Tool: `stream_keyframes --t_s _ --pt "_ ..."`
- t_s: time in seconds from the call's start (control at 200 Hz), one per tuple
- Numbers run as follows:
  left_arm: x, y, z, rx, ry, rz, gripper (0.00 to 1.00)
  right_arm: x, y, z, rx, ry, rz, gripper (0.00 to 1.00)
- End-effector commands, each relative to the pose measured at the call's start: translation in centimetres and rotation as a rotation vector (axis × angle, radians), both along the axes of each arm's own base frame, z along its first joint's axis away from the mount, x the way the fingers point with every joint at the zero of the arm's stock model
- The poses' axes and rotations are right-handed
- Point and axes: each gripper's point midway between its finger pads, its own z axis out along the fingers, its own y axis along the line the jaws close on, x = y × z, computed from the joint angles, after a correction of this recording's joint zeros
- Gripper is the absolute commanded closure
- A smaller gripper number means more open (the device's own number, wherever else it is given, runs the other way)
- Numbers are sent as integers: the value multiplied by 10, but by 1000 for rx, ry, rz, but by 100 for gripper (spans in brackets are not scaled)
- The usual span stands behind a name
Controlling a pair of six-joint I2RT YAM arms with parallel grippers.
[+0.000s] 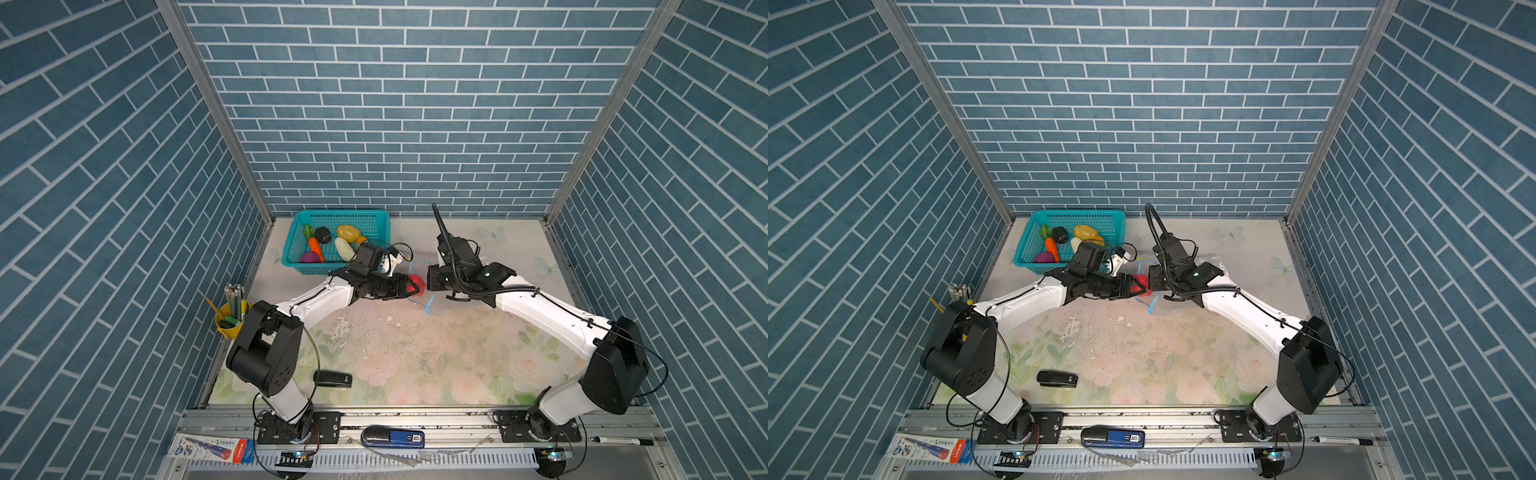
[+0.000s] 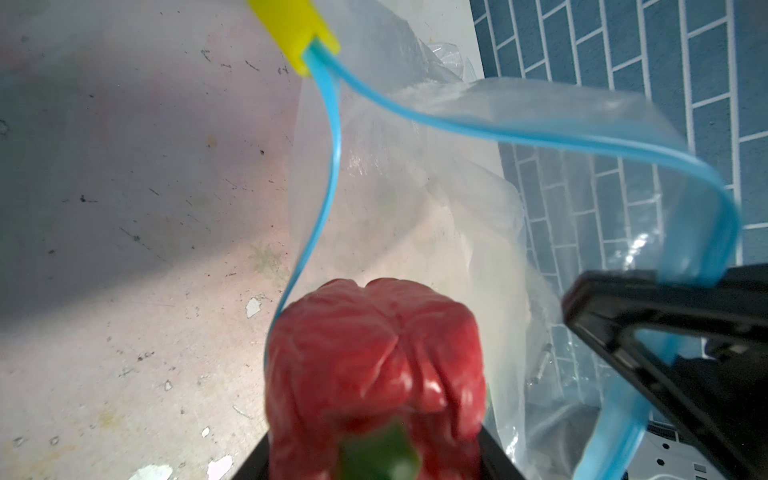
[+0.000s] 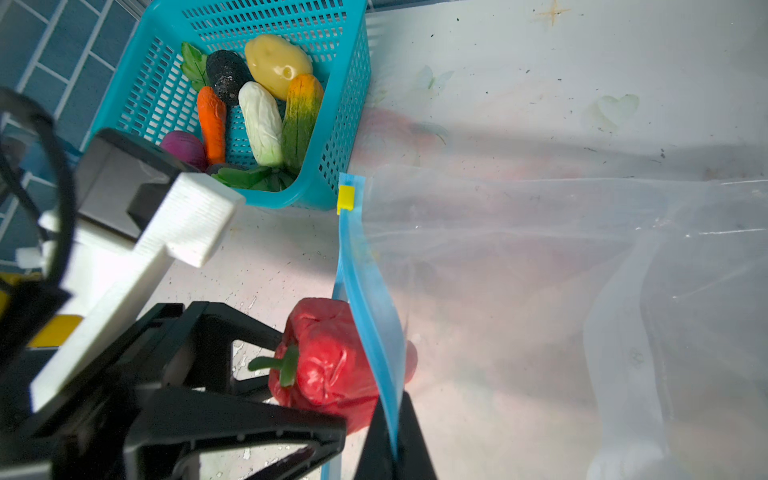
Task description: Place the food in the zip-top bag and seal the zipper
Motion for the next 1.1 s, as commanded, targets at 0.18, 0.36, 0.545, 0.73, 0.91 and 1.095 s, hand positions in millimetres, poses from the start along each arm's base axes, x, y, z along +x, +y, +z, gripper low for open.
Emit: stream_keyframes --t_s 0.18,0.36,0.545,0.73,0.91,1.095 --pt "-3 0 -4 18 -17 -12 55 2 2 -4 25 23 -13 100" --pt "-4 2 -4 26 -20 -12 50 1 4 -7 30 33 -11 100" --pt "-3 2 -2 27 -29 -9 44 2 4 -5 33 31 -12 100" --pt "-2 2 -1 30 -30 -5 41 1 4 -5 34 30 -10 100" --pt "-1 2 0 28 -32 -1 37 1 3 -5 34 27 -11 100" --pt "-1 2 0 30 -34 3 33 1 2 -6 33 28 -15 100"
